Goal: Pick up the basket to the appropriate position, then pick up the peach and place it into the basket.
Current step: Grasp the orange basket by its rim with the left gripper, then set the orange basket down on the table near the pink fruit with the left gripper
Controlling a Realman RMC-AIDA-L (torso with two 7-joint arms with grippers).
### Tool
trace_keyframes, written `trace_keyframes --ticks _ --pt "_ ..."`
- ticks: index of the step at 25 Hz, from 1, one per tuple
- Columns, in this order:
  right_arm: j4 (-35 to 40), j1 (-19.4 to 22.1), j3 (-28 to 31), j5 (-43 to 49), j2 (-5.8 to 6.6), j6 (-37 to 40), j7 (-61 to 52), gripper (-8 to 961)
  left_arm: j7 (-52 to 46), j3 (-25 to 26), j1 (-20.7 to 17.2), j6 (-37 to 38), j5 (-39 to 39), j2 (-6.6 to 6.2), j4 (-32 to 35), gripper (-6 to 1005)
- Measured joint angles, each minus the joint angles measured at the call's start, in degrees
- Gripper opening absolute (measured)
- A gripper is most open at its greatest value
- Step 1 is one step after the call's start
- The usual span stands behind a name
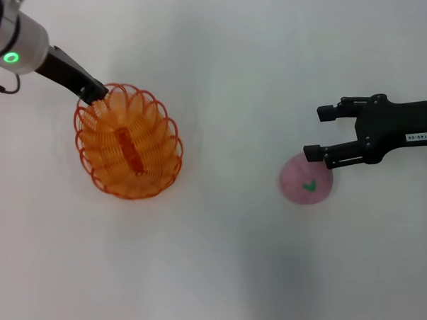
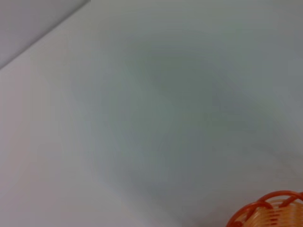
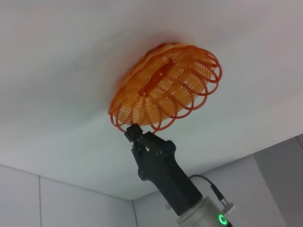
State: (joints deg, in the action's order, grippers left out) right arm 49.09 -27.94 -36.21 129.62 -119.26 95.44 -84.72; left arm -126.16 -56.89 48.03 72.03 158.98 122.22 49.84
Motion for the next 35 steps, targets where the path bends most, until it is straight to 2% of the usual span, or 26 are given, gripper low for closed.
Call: trace_keyframes --ticks 2,5,6,7,9,13,16,18,21,27,31,35 --pt "0.00 -0.01 0.00 -0.09 0.00 -0.18 0.00 917 -1.95 2.97 0.04 1.38 -0.29 -0.45 0.50 56" --pt "0.01 -0.10 -0.01 -0.38 0.00 -0.38 0.00 916 -5.30 10.05 0.16 4.00 -0.37 -1.44 1.25 57" --pt "0.02 -0.16 -0.02 -0.59 0.00 -0.40 0.00 916 -5.30 10.05 0.16 4.00 -0.37 -1.44 1.25 54" --pt "0.02 -0.20 -0.02 -0.74 0.00 -0.41 0.02 916 -9.08 14.66 0.02 5.84 -0.49 -2.33 1.49 52" --pt "0.02 -0.32 -0.03 -0.84 0.00 -0.44 0.26 916 -11.60 19.85 -1.17 8.55 -1.17 -3.18 1.99 47" --pt "0.04 -0.70 -0.08 -0.87 0.00 -0.67 0.74 916 -13.37 25.80 -4.18 11.85 -3.46 -3.53 3.16 40" --pt "-0.26 -1.17 -0.20 -0.87 0.00 -1.04 1.21 915 -14.09 28.09 -7.64 13.69 -7.73 -3.52 3.55 36" --pt "-0.86 -1.67 -0.29 -0.87 0.00 -1.28 1.57 915 -14.18 28.49 -10.39 14.06 -11.08 -3.16 3.59 41" --pt "-1.48 -2.45 -0.61 -0.87 -0.01 -1.89 2.17 915 -14.06 28.64 -13.79 13.78 -15.19 -1.95 3.71 48" --pt "-2.80 -3.74 -0.83 -0.84 -0.05 -2.69 2.95 914 -12.76 27.73 -19.27 8.69 -22.25 1.74 5.66 62" --pt "-2.87 -3.97 -0.82 -0.77 -0.01 -2.90 2.99 914 -12.43 25.43 -20.47 6.91 -24.83 1.87 4.10 84" --pt "-2.87 -4.01 -0.80 -0.77 0.09 -3.52 2.99 914 -12.43 25.17 -21.25 6.94 -24.69 1.85 3.86 118"
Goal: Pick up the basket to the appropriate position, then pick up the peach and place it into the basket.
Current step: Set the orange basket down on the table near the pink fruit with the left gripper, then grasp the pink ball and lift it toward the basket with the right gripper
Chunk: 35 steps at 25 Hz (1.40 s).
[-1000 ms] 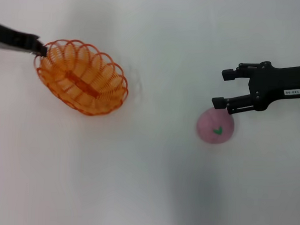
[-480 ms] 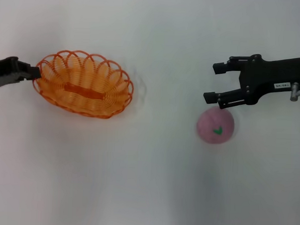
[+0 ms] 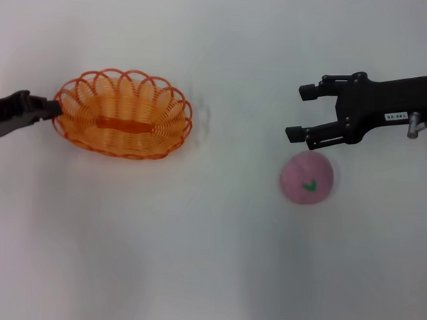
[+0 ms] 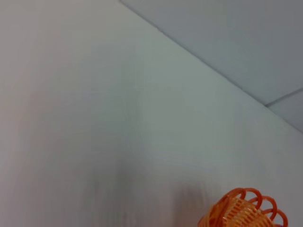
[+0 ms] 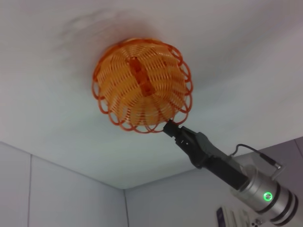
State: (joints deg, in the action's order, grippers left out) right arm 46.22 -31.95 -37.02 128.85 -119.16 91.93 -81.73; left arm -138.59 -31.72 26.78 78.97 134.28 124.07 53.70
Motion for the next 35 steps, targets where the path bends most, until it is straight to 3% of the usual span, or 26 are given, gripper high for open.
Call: trace_keyframes --ticks 11,21,30,35 --pt "0.01 -0.45 0.46 0.00 -0.18 -0.64 -0.19 913 -0.26 -0.02 -0.42 4.77 1.04 -0.42 0.39 211" --pt "0.01 -0.98 0.60 -1.75 -0.18 -0.82 -0.65 913 3.61 1.23 -1.90 5.32 1.23 -0.34 6.77 483" --pt "0.07 -0.44 4.24 -8.84 0.18 -1.85 -5.65 913 36.31 4.28 -5.27 13.68 -6.92 0.14 8.27 617" --pt "1.56 -1.06 3.66 -10.35 1.69 -2.03 -15.81 912 48.75 4.29 -6.17 18.66 -6.92 0.20 4.42 669"
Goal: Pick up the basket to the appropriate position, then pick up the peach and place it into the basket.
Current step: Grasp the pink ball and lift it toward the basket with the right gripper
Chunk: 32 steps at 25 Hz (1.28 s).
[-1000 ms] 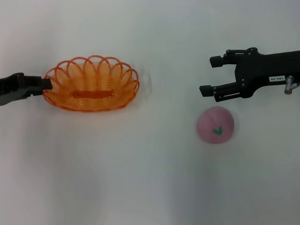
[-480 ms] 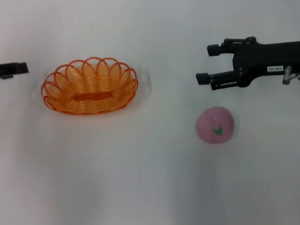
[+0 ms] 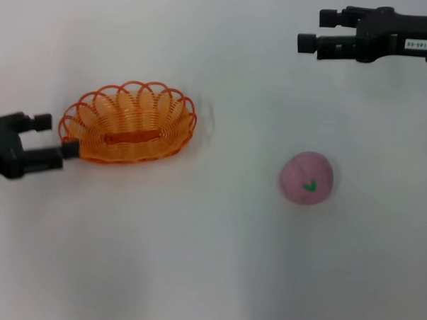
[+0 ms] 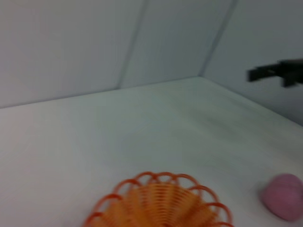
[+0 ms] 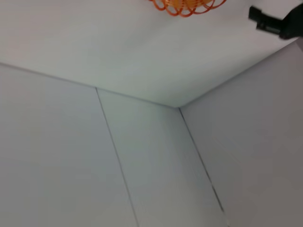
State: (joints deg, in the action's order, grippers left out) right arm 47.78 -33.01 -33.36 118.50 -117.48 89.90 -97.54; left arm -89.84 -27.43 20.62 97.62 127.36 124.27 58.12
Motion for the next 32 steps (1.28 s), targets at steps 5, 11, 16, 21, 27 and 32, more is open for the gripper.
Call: trace_keyframes --ticks 5,11,16,21,27,32 --pt "4.51 -1.46 -7.36 5.59 2.13 1.76 -10.32 911 7.24 0.07 -0.93 3.42 0.33 -0.02 -2.55 851" --pt "11.18 -5.19 -17.25 20.55 1.16 7.18 -17.37 912 8.92 0.10 -1.27 3.11 0.42 -0.08 -4.04 892" --pt "10.68 -7.83 -22.47 29.36 -1.02 6.88 -20.05 912 9.54 0.10 -1.29 1.91 0.42 -0.10 -5.45 891" --pt "8.55 -8.23 -28.18 30.92 -2.08 5.68 -20.97 907 9.67 0.00 -1.16 0.93 0.78 -0.26 -6.64 890" --pt "7.40 -8.31 -32.41 30.97 -2.13 3.66 -22.52 898 9.70 0.10 -0.90 0.90 1.14 -0.26 -6.75 889" --pt "7.40 -8.37 -32.55 30.71 -2.16 3.62 -22.75 780 9.72 0.08 -0.84 0.54 1.14 -0.26 -6.79 888"
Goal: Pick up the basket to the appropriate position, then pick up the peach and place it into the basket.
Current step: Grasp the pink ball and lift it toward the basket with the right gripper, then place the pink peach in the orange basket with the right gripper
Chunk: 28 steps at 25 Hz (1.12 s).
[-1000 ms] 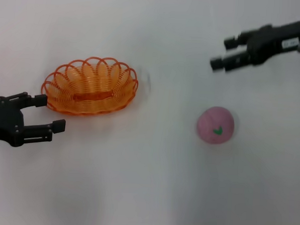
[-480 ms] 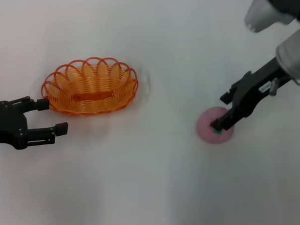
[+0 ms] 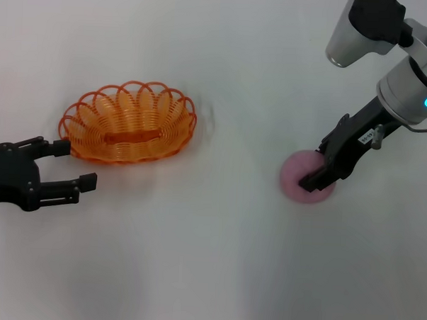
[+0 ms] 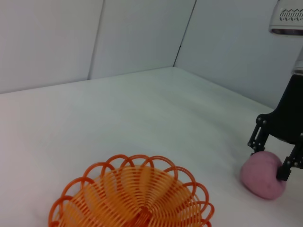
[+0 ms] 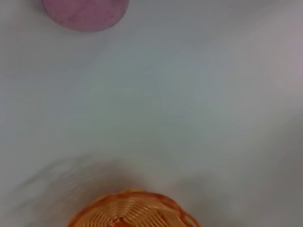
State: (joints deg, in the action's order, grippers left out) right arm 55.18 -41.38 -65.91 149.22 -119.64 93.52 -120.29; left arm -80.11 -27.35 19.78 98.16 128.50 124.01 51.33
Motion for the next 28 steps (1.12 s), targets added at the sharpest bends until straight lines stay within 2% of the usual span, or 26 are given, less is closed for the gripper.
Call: trace_keyframes --ticks 7,10,14,17,20,24,28 --pt "0.04 0.17 0.13 -0.36 -0.12 -0.01 -0.01 497 0.03 -0.15 -0.08 -0.35 0.00 0.00 -0.11 887" --pt "0.50 0.64 0.54 -2.97 0.06 0.40 1.10 342 0.04 -0.01 -0.32 -0.36 -0.01 0.02 -0.17 887" --pt "1.38 1.55 3.50 -8.73 0.63 0.64 4.87 305 -0.18 0.02 -0.52 -0.32 0.08 0.07 -0.18 887" --pt "1.56 1.95 8.52 -15.56 0.43 0.54 10.00 281 -0.43 0.03 -0.60 -0.18 0.47 0.09 -0.18 888" --pt "-0.84 1.60 9.63 -26.06 0.11 -1.94 15.03 268 -0.50 0.02 -0.61 -0.04 0.58 0.09 -0.18 888" --pt "-8.60 0.07 8.26 -40.41 -0.32 -7.69 24.29 250 -0.74 0.03 -0.50 0.14 0.61 0.09 -0.18 888" --pt "-20.95 -2.70 6.79 -53.79 -0.57 -12.54 39.02 228 -1.21 0.02 -0.33 0.20 0.59 0.09 -0.18 888"
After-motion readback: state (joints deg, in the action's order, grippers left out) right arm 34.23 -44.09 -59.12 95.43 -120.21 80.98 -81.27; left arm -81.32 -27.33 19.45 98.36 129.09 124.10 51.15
